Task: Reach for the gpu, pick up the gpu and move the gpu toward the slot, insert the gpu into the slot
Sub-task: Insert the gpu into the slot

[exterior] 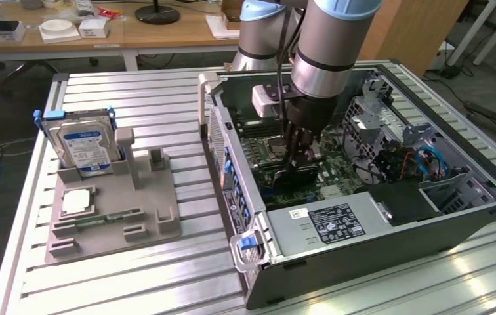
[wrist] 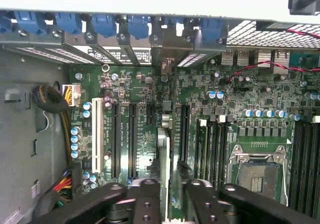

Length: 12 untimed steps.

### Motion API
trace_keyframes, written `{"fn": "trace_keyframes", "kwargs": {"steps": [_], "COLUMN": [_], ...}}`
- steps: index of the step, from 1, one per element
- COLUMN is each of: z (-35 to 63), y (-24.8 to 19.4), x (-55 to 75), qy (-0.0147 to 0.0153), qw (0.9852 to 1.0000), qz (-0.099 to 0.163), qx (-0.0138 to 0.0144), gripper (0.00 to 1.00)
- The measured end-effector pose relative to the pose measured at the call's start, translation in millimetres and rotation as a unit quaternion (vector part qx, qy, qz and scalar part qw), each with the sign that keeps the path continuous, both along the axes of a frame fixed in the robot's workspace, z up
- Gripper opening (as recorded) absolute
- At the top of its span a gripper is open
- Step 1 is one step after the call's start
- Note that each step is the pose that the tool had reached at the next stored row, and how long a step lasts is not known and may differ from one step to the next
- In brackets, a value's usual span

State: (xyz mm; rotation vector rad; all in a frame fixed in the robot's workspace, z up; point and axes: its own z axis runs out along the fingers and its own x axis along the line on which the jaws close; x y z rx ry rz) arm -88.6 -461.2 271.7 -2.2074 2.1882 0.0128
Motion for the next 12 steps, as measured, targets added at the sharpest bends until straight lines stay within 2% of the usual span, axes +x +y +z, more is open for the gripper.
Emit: {"fn": "trace_keyframes", "kwargs": {"steps": [1,2,4,12], "z": [0.0,0.0,0.0,0.0], "y": [0.0,0.0,0.0,0.0], "x": [0.0,0.0,0.0,0.0], "qy": [0.0000,0.0000,0.0000,0.0000], "qw": [1.0000,1.0000,1.0000,1.0000], "qz": [0.000,0.000,0.000,0.000], "qx": [0.0000,0.0000,0.0000,0.0000], "gripper": [0.19,0.19,0.10,0.10]}}
